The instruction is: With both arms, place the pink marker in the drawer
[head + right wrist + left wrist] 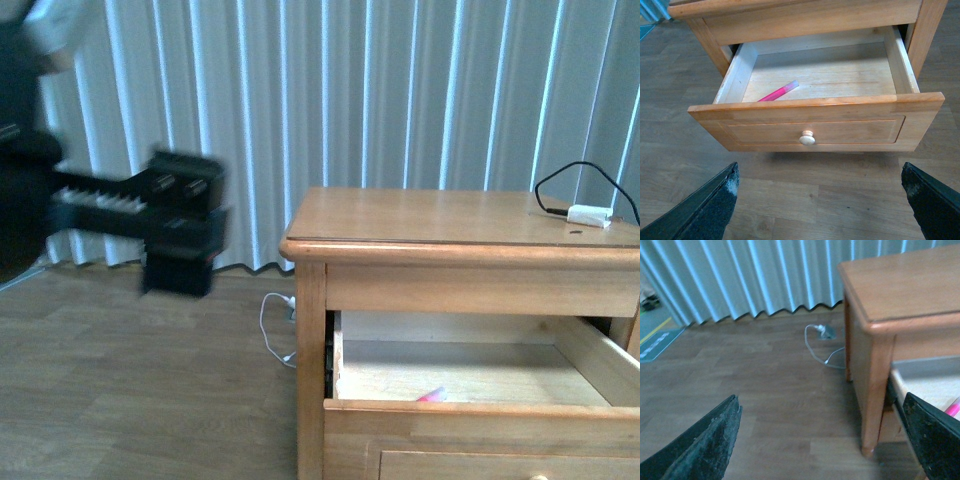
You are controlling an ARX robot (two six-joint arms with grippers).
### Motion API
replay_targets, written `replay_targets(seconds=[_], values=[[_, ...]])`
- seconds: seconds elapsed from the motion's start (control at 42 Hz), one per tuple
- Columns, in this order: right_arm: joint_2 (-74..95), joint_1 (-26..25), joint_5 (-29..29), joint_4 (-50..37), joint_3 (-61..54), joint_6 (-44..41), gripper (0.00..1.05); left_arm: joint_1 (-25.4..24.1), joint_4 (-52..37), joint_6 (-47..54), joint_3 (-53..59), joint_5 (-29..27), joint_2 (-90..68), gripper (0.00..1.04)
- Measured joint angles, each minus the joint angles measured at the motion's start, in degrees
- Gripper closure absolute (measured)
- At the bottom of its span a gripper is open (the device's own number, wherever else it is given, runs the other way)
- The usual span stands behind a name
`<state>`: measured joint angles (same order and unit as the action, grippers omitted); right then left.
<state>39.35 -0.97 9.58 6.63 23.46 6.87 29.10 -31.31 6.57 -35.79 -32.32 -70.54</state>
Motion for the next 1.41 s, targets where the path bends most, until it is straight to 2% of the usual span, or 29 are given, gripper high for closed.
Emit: replay_targets(seconds=[0.191,0.31,0.334,0.405,0.453,0.548,0.667,0.834,1.001,1.049,1.12,1.406], values=[[0.0,0.0,0.0,0.0,0.0,0.0,0.09,-2.7,10.1,-6.6,14.3,-5.4,20.7,0.06],[0.0,0.0,0.0,0.0,0.0,0.0,0.09,-2.8,10.4,-7.8,14.9,-5.5,23.9,0.06],[0.0,0.0,0.0,0.0,0.0,0.0,0.09,-3.4,9.6,-7.5,15.3,-3.2,23.9,0.09],[0.0,0.0,0.0,0.0,0.0,0.0,0.09,-6.4,5.0,-7.1,18.7,7.9,26.1,0.23],[0.0,0.0,0.0,0.0,0.0,0.0,0.09,-8.3,4.7,-7.1,20.5,11.8,28.2,0.32],[0.0,0.0,0.0,0.0,0.0,0.0,0.09,-12.2,4.9,-7.0,23.9,15.9,32.1,0.51],[0.0,0.0,0.0,0.0,0.0,0.0,0.09,-15.0,5.7,-7.0,26.3,18.8,35.2,0.69],[0.0,0.0,0.0,0.0,0.0,0.0,0.09,-18.9,7.7,-7.1,29.2,22.4,40.1,1.01],[0.0,0.0,0.0,0.0,0.0,0.0,0.09,-22.4,10.6,-6.9,31.6,26.1,45.5,1.01],[0.0,0.0,0.0,0.0,0.0,0.0,0.09,-25.8,11.7,-6.8,32.1,30.8,47.0,1.01],[0.0,0.0,0.0,0.0,0.0,0.0,0.09,-28.7,13.0,-6.9,32.8,31.7,49.0,1.01],[0.0,0.0,0.0,0.0,0.0,0.0,0.09,-29.0,15.5,-6.8,34.5,32.3,54.9,1.01]])
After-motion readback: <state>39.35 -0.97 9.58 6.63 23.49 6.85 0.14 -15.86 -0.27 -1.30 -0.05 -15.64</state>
